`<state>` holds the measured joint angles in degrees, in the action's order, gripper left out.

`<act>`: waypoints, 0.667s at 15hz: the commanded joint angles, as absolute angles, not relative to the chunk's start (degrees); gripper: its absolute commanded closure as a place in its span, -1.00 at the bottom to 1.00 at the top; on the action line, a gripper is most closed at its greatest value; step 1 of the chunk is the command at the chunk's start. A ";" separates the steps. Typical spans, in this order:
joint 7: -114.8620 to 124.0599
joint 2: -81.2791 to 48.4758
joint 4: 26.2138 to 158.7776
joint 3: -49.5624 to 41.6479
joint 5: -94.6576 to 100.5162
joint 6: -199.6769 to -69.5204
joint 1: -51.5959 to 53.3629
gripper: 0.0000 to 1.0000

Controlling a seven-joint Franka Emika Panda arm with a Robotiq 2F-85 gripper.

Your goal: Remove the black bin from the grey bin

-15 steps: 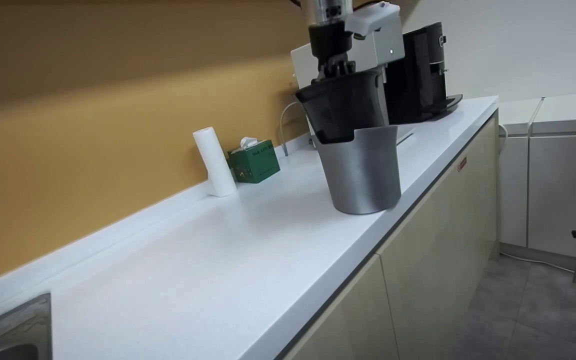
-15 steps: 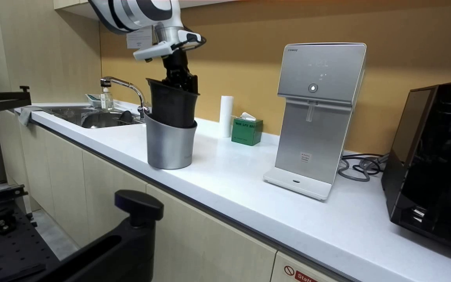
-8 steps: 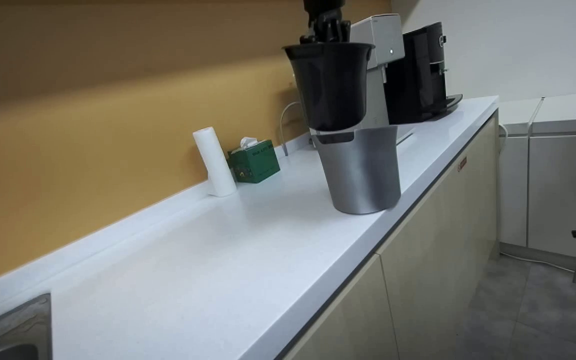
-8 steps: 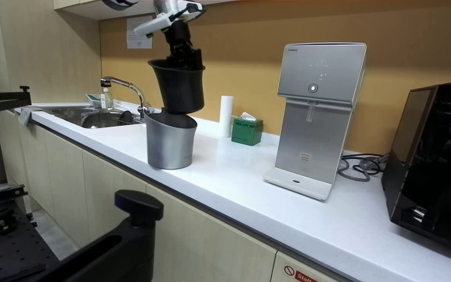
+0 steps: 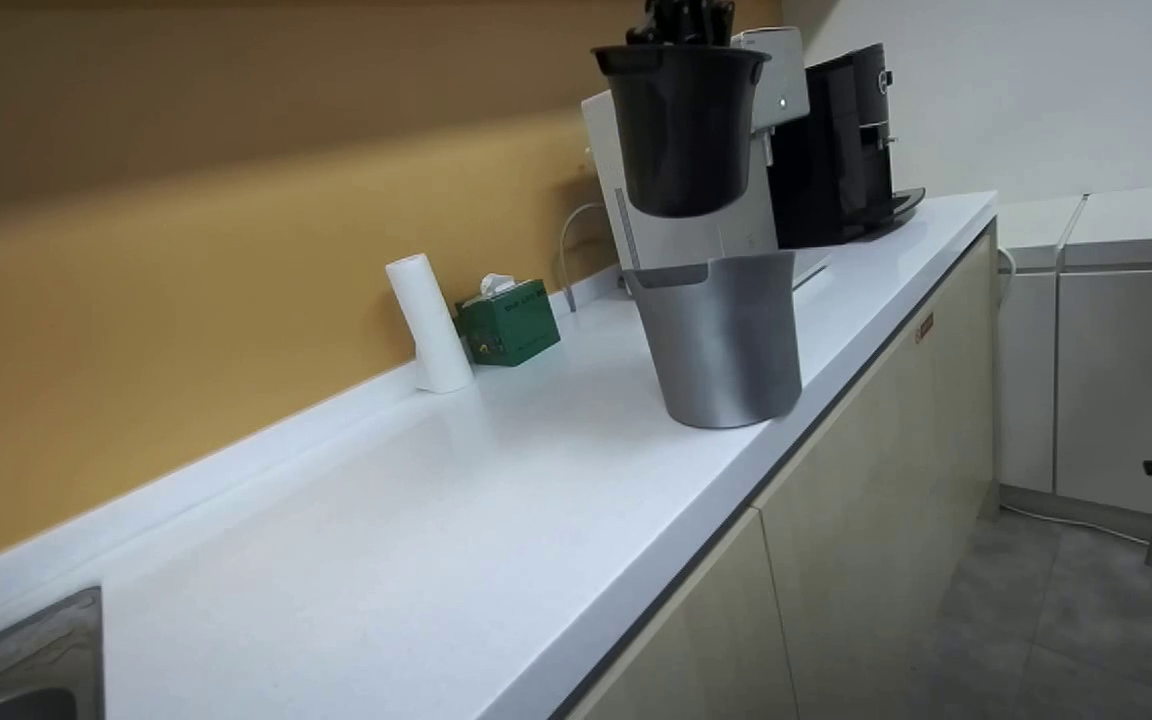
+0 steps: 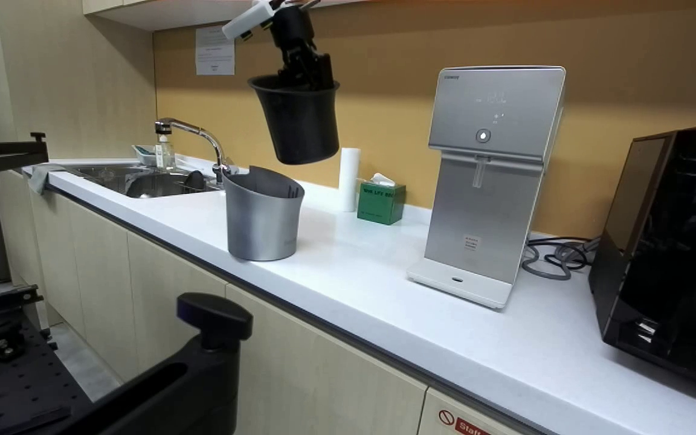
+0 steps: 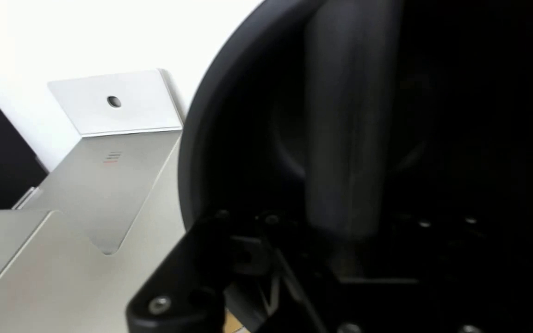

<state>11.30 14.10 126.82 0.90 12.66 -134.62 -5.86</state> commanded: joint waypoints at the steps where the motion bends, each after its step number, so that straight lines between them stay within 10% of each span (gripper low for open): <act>1: 14.80 13.65 125.51 -0.31 12.91 -132.83 -7.49 0.95; 10: 17.16 10.64 126.05 -3.98 12.07 -130.47 -10.65 0.95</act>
<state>14.56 11.60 126.99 -3.33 12.39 -132.40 -10.54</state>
